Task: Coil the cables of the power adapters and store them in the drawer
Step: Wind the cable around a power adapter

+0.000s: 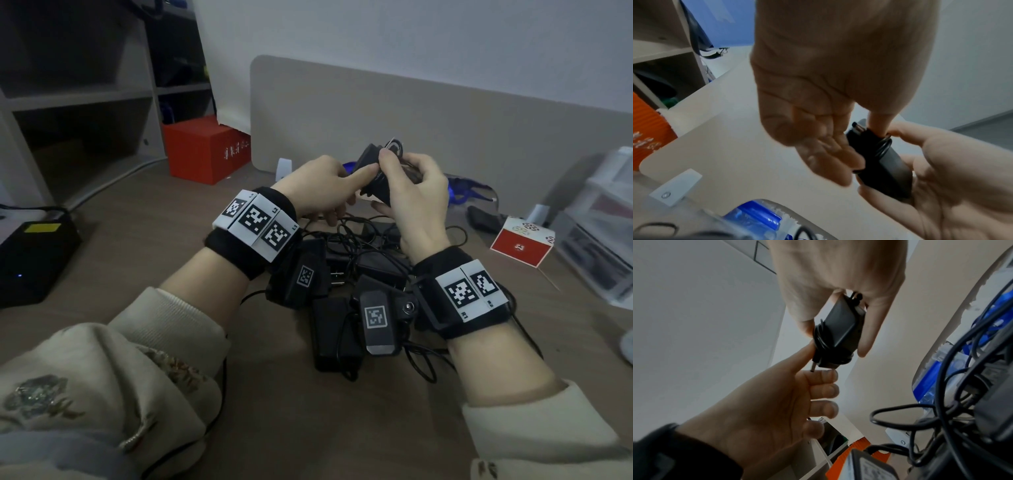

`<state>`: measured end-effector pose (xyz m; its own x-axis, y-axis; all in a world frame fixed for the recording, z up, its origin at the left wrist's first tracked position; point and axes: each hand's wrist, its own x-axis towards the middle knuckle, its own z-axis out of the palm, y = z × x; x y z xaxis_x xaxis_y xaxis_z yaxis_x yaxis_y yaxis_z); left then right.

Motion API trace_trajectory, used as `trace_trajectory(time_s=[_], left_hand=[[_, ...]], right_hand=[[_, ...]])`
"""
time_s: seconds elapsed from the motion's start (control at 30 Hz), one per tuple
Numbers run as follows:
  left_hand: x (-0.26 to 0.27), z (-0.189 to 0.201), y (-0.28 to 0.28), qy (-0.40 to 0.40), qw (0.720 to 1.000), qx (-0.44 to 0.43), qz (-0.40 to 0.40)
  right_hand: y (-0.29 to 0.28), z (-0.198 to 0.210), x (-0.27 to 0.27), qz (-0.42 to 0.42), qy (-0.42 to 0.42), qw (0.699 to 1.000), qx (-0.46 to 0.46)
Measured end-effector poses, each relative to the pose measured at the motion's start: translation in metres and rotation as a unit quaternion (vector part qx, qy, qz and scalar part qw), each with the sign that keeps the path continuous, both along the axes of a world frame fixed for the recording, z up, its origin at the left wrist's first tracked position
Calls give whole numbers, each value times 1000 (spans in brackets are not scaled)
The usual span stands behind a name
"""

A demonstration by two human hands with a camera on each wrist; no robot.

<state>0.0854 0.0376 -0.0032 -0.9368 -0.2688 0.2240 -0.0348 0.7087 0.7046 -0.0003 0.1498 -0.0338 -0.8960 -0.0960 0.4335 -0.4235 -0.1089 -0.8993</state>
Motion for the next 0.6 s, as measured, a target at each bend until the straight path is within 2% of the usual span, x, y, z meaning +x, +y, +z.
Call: trace_trajectory(time_s=[0.17,0.37,0.6], left_hand=[[-3,-1,-3,41,998,34,-29],[-4,0,-6,14,999,30,-32],[2,4,-9,-8,996,67,-51]], right_hand=[[0,1,-4,-36,2,999,-8],[1,0,-4,-54,25,998,11],[4,0,-2,-30,20,999,15]])
